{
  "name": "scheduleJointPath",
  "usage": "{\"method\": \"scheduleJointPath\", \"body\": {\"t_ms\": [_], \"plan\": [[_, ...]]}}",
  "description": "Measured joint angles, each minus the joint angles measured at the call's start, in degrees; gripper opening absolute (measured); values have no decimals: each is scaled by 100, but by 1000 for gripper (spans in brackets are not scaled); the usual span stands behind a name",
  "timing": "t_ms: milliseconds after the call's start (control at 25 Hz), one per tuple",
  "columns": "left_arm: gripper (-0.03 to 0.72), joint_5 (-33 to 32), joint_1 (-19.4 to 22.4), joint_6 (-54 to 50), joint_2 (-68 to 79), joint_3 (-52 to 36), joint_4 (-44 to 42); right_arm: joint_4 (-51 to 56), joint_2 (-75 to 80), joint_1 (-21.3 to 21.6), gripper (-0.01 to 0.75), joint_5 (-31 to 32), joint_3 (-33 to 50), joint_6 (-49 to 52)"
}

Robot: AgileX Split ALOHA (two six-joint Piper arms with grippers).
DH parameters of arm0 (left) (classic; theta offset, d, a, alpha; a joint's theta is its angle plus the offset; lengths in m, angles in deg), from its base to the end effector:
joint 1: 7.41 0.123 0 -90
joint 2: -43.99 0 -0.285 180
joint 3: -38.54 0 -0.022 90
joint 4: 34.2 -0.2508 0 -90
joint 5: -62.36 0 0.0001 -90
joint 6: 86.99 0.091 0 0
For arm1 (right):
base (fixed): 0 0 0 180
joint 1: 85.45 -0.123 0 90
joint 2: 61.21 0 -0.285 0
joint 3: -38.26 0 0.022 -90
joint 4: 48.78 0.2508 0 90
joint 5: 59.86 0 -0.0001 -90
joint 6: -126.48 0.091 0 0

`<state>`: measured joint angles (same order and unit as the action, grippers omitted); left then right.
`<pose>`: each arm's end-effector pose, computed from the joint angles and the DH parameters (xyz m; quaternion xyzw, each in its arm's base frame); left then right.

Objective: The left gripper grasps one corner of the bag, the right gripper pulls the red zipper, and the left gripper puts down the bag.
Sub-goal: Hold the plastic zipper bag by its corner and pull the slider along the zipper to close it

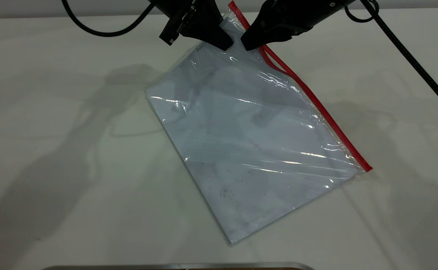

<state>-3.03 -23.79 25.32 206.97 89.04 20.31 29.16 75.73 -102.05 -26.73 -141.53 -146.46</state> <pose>0.4887 -0.2139 0.0720 0.7220 0.5497 -0.2688 0.3229 0.4069 0.1721 0.0858 -0.3469 0.8518 0.2636 0.2910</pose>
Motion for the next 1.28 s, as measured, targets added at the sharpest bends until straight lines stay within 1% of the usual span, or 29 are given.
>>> {"method": "scheduleJointPath", "body": {"t_ms": [160, 280, 520, 640, 840, 1040, 1280], "plan": [[52, 0, 0, -7, 0, 0, 5, -41, 0, 46, 69, 28, -6, 0], [52, 12, -14, -82, 0, 0, 49, -67, 0, 185, 34, 205, -16, 87], [52, 23, -92, -144, 0, 0, 267, -304, 0, 588, 33, 926, -36, 512], [52, 16, -138, -144, 0, 0, 313, -606, 0, 678, 33, 1142, -49, 822], [52, 6, -157, -226, 4, 0, 313, -967, 0, 698, 36, 1202, -89, 1164], [52, 22, -166, -461, 4, 0, 313, -1120, 0, 698, 41, 1202, -93, 1349], [52, 48, -172, -493, 4, 0, 308, -1191, 0, 698, 49, 1196, -93, 1439]]}}
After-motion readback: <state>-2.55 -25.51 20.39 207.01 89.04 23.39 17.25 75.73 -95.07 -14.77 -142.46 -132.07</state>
